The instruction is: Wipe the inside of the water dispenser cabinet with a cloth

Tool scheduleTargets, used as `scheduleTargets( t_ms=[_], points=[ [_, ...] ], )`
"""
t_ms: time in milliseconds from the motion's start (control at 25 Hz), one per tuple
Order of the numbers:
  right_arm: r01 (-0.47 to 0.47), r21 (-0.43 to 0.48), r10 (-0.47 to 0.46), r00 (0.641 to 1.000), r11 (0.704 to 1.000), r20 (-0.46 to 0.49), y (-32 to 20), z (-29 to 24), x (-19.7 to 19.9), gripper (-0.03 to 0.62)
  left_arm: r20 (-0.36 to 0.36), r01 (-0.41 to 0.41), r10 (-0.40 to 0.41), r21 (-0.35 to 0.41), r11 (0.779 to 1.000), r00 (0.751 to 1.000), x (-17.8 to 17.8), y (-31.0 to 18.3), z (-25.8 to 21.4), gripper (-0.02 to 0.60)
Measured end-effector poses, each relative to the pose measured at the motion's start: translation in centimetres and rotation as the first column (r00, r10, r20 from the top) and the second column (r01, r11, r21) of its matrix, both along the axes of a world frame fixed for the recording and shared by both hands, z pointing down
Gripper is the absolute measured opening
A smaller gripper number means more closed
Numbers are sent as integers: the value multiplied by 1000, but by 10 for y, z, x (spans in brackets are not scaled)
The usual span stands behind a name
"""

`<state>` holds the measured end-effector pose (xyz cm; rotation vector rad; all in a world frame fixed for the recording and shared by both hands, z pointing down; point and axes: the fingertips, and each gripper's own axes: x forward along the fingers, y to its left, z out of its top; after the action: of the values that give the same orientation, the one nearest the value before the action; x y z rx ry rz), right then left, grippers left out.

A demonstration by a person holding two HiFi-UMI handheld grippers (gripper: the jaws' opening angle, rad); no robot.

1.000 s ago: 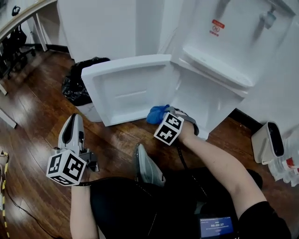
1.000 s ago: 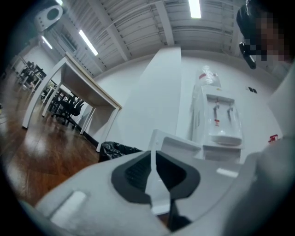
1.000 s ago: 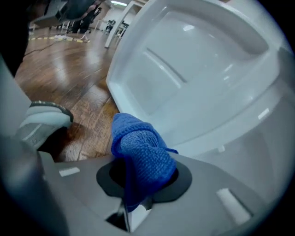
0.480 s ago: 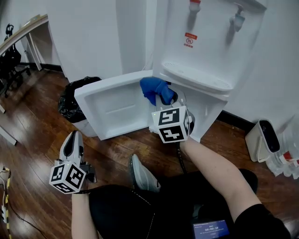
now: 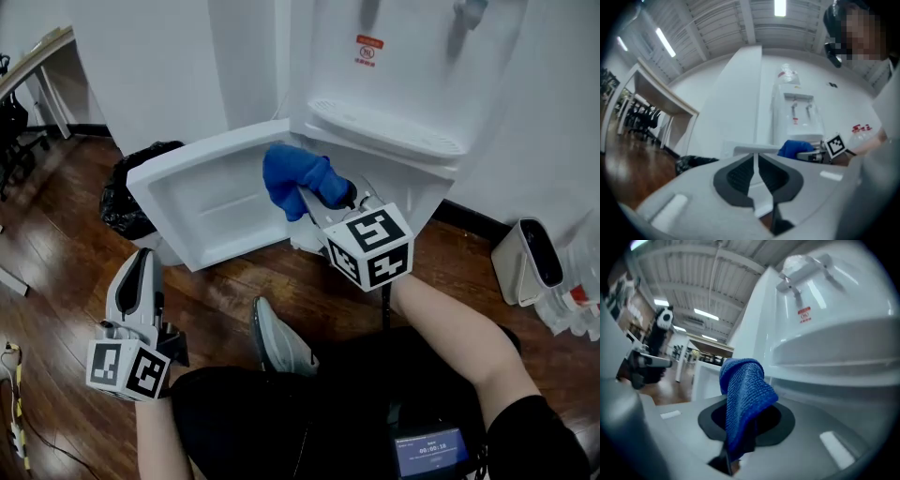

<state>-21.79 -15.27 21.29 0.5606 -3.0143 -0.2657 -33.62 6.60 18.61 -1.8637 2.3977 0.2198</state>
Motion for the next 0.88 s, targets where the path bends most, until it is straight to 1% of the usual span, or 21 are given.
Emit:
scheduleTargets(
  t_ms=[40,80,120,160,200,240,280,320,360,400,440,480,520,560,640,680,760,800,840,880],
  points=[
    [92,-73,-92,996,993,6,9,3,7,80,61,-52,52,-2,999,997,20,-8,-13,29],
    [171,-132,-172,985,976,11,19,5,16,80,110,-113,115,-17,993,987,42,-18,-22,29],
    [235,-177,-236,972,956,14,28,6,28,80,135,-183,187,-44,982,973,63,-30,-27,29],
    [285,-216,-288,957,934,17,36,7,41,80,128,-262,269,-73,962,955,84,-43,-29,29],
    [328,-254,-333,943,910,25,42,6,54,81,96,-347,356,-99,933,930,105,-56,-28,29],
    [366,-293,-372,928,883,38,46,5,68,81,53,-431,440,-122,894,897,125,-69,-27,34],
    [400,-333,-405,913,854,56,48,2,81,81,16,-507,515,-147,849,857,143,-82,-23,74],
    [428,-369,-432,899,825,77,49,0,93,81,-7,-570,578,-180,802,816,161,-93,-19,139],
    [450,-398,-452,887,799,95,49,-2,103,81,-15,-617,630,-218,756,777,178,-104,-14,232],
    [466,-417,-467,878,780,106,49,-2,112,81,-11,-651,671,-257,715,741,194,-112,-9,334],
    [474,-424,-478,872,772,105,50,-1,118,81,-2,-675,704,-290,679,710,208,-119,-4,401],
    [476,-420,-485,869,773,93,50,3,123,81,2,-693,730,-314,649,683,219,-126,0,464],
    [475,-408,-491,868,780,71,52,9,126,81,-4,-708,748,-328,626,663,229,-131,4,517],
    [471,-395,-496,867,789,44,53,17,128,81,-20,-721,761,-335,606,649,236,-137,9,547],
    [470,-383,-512,859,795,-7,58,34,128,81,-70,-739,770,-349,577,634,244,-146,26,563],
    [476,-387,-525,851,790,-25,62,41,128,81,-90,-739,768,-363,567,634,246,-149,38,563],
    [498,-398,-560,827,771,-51,71,53,126,81,-108,-728,758,-394,562,644,244,-151,62,561],
    [510,-400,-579,813,761,-63,75,59,126,83,-113,-727,757,-400,558,643,241,-150,72,538],
    [521,-402,-594,801,753,-74,79,63,126,81,-117,-738,768,-399,545,630,241,-148,79,465],
    [531,-404,-608,790,744,-80,82,67,127,83,-118,-758,788,-392,522,604,242,-143,84,399]
  ],
)
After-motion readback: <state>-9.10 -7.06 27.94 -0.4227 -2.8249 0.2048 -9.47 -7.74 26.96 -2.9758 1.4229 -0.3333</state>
